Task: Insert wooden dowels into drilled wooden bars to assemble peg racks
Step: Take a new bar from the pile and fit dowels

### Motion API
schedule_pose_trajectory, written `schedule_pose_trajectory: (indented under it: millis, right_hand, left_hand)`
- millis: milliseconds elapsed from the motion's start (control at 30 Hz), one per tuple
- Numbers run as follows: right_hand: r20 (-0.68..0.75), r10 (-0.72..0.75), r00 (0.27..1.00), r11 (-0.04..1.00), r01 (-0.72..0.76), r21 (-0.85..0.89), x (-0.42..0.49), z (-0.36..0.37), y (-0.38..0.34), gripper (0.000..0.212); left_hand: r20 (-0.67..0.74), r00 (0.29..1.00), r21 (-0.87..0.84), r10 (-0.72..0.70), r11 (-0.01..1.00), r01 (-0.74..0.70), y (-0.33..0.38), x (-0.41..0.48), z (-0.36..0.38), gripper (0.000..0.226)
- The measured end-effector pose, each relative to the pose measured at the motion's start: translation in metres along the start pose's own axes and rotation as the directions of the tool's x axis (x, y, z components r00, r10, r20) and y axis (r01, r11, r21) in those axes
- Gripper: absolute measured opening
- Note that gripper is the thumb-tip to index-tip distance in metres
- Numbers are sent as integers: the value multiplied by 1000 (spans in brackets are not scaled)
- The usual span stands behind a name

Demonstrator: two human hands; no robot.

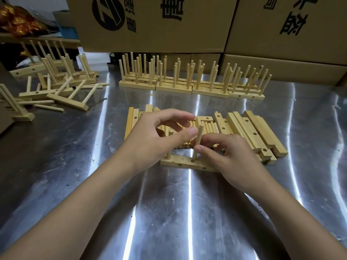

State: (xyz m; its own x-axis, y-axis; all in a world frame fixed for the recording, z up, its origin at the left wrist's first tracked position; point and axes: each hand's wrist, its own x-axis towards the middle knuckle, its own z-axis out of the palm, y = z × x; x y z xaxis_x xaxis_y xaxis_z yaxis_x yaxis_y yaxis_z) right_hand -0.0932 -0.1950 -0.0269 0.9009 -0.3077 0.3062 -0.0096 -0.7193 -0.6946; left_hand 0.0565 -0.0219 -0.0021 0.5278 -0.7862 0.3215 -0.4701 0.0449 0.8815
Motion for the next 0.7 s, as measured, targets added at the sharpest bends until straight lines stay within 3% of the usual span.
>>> schedule_pose_trajectory:
  millis: [200,700]
  right_hand:
    - [33,-59,998,997,61,-55,-2,-4,-1,12]
    - [84,-37,996,997,43,-69,-5,-5,-1,17]
  left_hand:
    - [-11,995,11,97,995,-97,-4,-2,12,18]
    - [8,992,-114,123,986,-121,-1,-4,9,32]
